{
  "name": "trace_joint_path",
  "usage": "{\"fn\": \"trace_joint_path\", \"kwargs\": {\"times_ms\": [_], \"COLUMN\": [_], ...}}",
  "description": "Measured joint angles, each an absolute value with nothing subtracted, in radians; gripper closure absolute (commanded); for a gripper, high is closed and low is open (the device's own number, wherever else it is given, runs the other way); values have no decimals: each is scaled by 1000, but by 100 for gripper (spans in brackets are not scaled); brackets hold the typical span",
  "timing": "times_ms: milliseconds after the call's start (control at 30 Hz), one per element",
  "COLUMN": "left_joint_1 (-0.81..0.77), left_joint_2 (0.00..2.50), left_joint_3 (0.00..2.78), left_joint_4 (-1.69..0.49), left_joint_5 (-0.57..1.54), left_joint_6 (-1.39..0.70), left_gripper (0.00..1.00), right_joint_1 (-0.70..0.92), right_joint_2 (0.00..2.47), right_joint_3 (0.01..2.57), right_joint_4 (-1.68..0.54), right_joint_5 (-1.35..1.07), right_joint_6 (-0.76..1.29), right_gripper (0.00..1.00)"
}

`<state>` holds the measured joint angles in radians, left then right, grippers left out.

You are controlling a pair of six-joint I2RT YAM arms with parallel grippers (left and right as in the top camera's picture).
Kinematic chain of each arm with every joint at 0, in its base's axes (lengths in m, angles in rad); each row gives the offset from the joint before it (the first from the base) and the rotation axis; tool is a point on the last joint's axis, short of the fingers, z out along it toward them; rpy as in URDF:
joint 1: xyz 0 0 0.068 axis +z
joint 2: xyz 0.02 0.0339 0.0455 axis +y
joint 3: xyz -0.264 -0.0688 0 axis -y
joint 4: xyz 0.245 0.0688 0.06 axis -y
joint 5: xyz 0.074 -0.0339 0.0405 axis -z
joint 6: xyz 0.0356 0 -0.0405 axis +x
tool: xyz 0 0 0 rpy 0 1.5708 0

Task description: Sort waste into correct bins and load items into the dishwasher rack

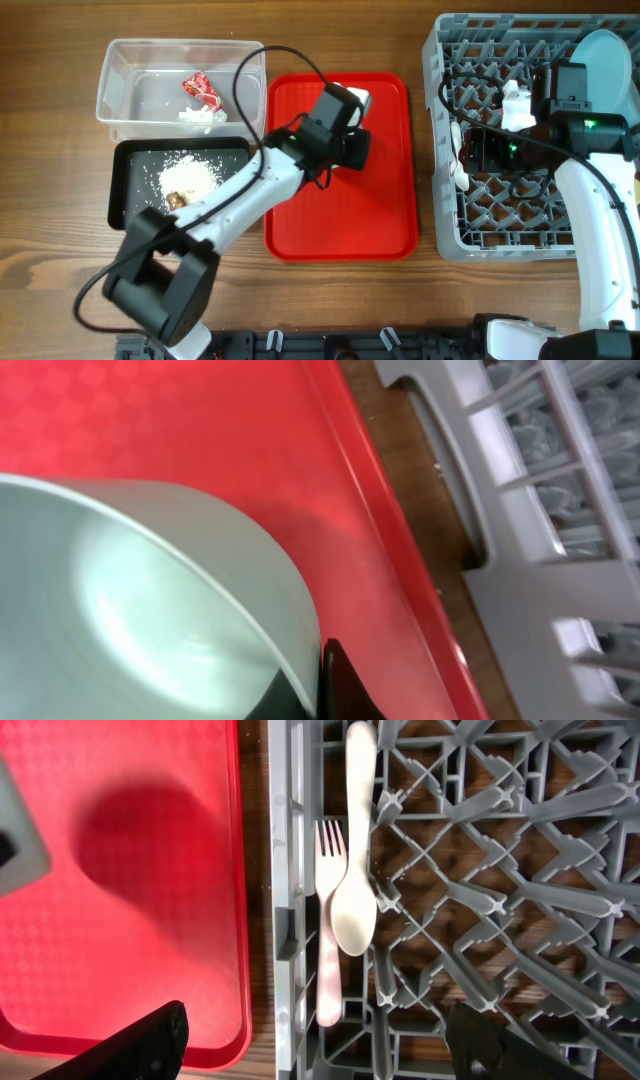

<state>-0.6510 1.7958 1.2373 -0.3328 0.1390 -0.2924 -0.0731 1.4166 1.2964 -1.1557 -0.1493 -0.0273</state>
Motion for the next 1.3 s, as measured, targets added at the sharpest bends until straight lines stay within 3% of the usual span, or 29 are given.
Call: {"fn": "trace_joint_path", "kwargs": {"times_ms": [200,267,333,400,533,700,933,1100,1200,1300], "left_joint_1": [-666,-666,-666,-666,-665,-567,-307,-232,-227,-227], "left_joint_2": [1829,1829,1829,1829,1829,1779,1505,1472,1472,1472], "left_joint_3": [1237,1237,1237,1237,1237,1237,1239,1239,1239,1239], "left_joint_4": [-311,-313,-315,-326,-361,-466,-637,-701,-705,-708], "left_joint_5": [97,94,93,93,90,91,76,76,76,76], "left_joint_6": [-292,-295,-298,-299,-299,-300,-302,-302,-301,-302], "left_gripper": [94,75,71,59,57,27,23,23,18,16], "right_joint_1": [-73,-73,-73,-73,-73,-73,51,264,309,309], "right_joint_2": [1417,1417,1417,1417,1417,1417,1421,1518,1642,1769], "right_joint_3": [1296,1296,1296,1296,1296,1296,1298,1299,1298,1298], "right_joint_4": [-1156,-1156,-1156,-1156,-1155,-1050,-808,-720,-712,-703], "right_joint_5": [-149,-149,-149,-149,-149,-246,-406,-272,-153,-123], "right_joint_6": [-27,-27,-27,-27,-27,-27,28,128,218,265], "right_gripper": [16,16,16,16,16,16,16,31,46,54]}}
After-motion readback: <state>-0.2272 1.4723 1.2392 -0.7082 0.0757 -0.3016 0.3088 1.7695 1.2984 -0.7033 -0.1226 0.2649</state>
